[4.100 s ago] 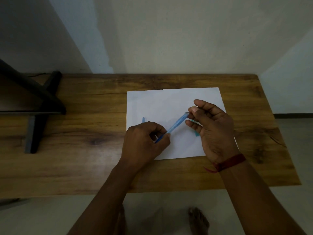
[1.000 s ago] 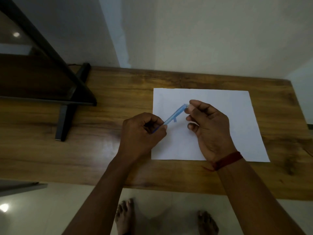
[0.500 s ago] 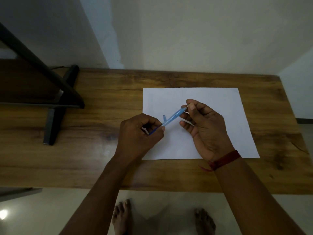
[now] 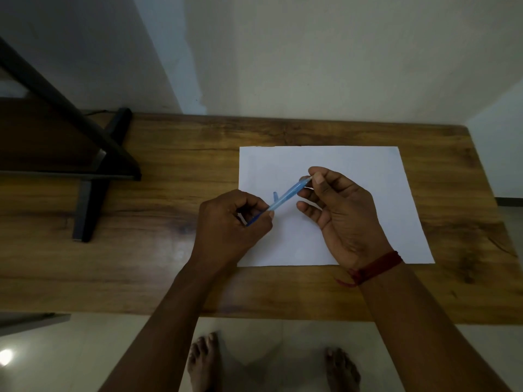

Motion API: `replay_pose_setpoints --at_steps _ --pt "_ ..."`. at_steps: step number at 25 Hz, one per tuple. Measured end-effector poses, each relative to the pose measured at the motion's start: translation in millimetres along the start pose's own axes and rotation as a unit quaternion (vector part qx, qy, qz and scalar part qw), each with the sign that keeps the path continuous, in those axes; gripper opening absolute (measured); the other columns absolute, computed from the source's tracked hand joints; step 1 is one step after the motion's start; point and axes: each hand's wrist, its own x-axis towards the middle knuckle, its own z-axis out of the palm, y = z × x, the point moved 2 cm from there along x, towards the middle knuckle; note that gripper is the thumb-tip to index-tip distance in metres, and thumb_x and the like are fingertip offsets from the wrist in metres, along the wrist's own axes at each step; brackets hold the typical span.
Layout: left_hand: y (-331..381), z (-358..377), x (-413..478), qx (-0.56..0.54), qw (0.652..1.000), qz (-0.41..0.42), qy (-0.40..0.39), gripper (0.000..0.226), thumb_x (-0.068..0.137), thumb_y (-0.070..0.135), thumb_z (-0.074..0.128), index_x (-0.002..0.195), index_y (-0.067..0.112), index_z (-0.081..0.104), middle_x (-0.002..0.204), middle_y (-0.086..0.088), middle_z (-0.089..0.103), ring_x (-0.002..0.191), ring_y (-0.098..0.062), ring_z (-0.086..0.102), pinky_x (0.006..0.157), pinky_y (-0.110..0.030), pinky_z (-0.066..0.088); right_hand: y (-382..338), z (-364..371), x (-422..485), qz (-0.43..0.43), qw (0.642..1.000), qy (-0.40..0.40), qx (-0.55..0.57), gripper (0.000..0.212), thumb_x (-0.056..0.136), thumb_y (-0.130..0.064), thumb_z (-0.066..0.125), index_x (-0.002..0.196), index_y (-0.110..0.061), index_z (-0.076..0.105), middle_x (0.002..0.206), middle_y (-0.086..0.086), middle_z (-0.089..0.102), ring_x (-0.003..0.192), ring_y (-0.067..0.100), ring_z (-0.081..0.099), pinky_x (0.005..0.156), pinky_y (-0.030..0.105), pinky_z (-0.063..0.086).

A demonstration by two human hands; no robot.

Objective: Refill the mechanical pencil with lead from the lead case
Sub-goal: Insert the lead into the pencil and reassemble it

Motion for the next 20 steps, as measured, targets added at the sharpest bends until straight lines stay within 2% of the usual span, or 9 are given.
replay_pose_setpoints --at_steps 5,9,20 --pt "-1.9 -4.6 1.4 0.024 0.999 0.029 0.007 0.014 0.075 0.016 0.080 0.087 0.012 0.073 0.078 0.005 0.066 0.067 -0.009 0.062 0.057 -0.013 0.050 2.6 1.0 0.7 0.009 1.000 -0.001 -0.003 0.023 0.078 -0.023 0.063 0.098 -0.014 0.070 0.095 0.005 0.075 0.089 0.018 0.070 0.071 0.030 0.057" --pt "-3.6 -7.0 1.9 0.038 0.999 0.026 0.014 0.016 0.074 0.017 0.080 0.088 0.010 0.074 0.080 0.005 0.065 0.068 -0.009 0.061 0.058 -0.006 0.047 4.4 2.7 0.7 0.014 1.000 0.000 0.005 0.024 0.078 -0.022 0.063 0.099 -0.012 0.069 0.095 0.006 0.075 0.090 0.019 0.070 0.071 0.031 0.057" --pt "-6.7 -12.2 0.2 0.036 0.999 0.015 0.020 0.014 0.075 0.018 0.079 0.087 0.013 0.074 0.079 0.007 0.065 0.068 -0.007 0.062 0.059 -0.009 0.050 4.3 9.6 -0.8 0.017 1.000 -0.001 0.000 0.026 0.077 -0.023 0.064 0.100 -0.012 0.069 0.093 0.004 0.075 0.088 0.019 0.070 0.070 0.032 0.058"
